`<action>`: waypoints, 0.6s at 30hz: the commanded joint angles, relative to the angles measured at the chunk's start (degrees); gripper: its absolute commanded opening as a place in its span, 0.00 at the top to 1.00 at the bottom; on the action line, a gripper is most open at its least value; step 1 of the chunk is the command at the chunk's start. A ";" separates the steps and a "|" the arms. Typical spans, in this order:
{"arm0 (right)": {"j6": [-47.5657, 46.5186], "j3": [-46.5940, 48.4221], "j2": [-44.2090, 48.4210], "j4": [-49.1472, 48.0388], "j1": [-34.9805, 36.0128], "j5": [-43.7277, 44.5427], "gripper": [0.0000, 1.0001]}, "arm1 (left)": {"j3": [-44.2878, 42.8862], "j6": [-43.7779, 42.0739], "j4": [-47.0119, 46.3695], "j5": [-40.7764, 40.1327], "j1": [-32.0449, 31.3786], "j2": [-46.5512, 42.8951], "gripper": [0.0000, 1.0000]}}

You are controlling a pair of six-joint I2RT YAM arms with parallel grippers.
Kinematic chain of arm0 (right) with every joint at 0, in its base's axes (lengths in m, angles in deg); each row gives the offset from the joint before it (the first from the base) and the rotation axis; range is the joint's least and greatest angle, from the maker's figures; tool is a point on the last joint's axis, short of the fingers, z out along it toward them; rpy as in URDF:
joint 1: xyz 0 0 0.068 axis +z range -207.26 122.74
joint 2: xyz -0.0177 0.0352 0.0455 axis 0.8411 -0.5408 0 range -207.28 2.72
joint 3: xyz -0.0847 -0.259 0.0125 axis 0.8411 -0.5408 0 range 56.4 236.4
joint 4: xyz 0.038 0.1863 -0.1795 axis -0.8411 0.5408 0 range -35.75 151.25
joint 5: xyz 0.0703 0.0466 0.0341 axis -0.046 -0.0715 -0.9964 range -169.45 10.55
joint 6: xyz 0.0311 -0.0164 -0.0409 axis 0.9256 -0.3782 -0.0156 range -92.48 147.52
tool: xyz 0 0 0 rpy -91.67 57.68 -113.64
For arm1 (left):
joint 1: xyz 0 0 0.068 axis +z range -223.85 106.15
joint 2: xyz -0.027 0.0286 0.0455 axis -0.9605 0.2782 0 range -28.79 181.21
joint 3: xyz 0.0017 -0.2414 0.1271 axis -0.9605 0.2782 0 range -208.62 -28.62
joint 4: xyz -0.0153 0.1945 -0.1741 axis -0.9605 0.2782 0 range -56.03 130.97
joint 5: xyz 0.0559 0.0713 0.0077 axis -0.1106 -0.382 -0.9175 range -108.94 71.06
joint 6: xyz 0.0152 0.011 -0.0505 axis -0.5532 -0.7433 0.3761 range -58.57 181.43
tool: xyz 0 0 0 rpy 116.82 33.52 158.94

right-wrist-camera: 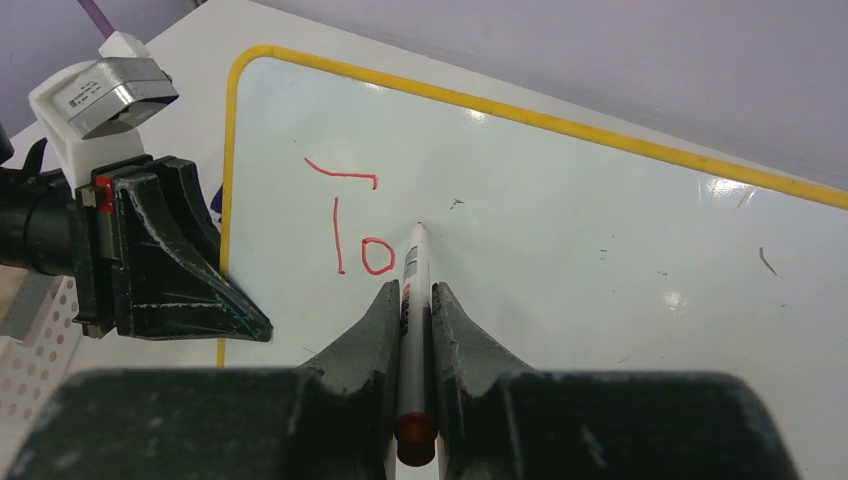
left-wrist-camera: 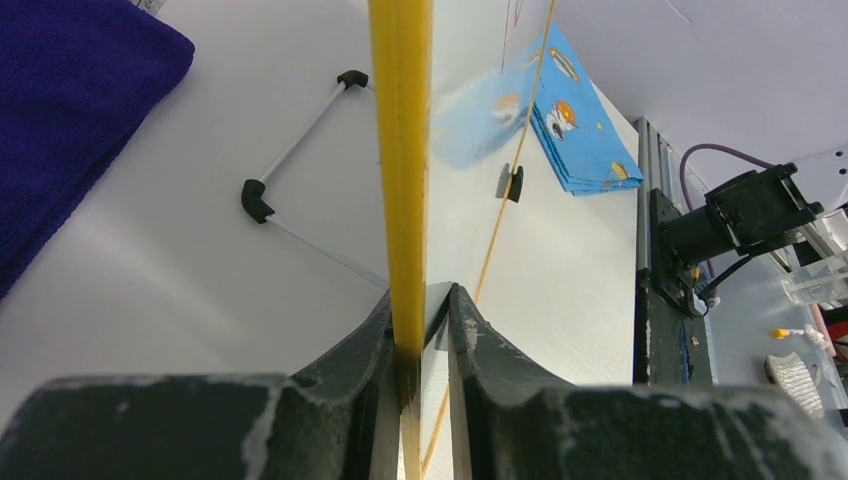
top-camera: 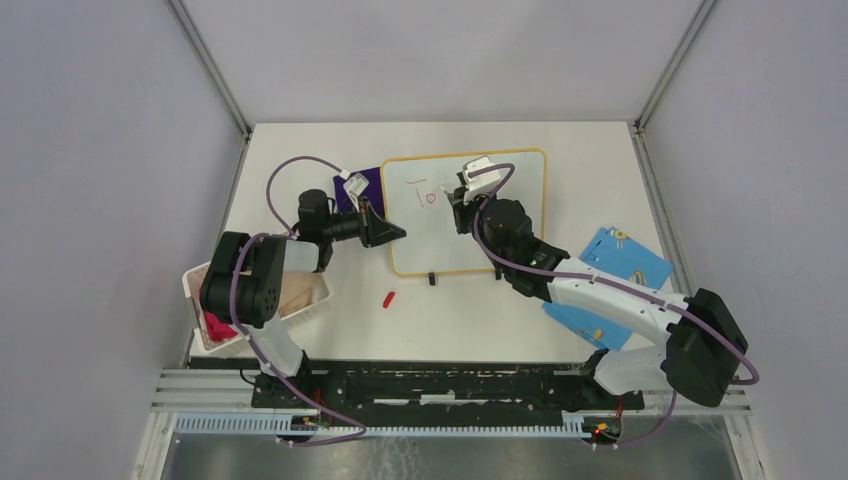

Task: Write a sentence on the whiteboard

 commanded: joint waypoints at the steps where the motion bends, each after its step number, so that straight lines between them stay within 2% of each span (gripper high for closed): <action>1: 0.25 2.55 -0.19 -2.88 -0.42 0.95 1.00 | -0.53 -5.50 3.08 -3.93 0.01 -0.56 0.98; 18: 1.36 -1.28 -0.15 -2.35 -1.04 0.40 1.00 | -0.53 -5.54 3.10 -4.00 0.01 -0.74 0.98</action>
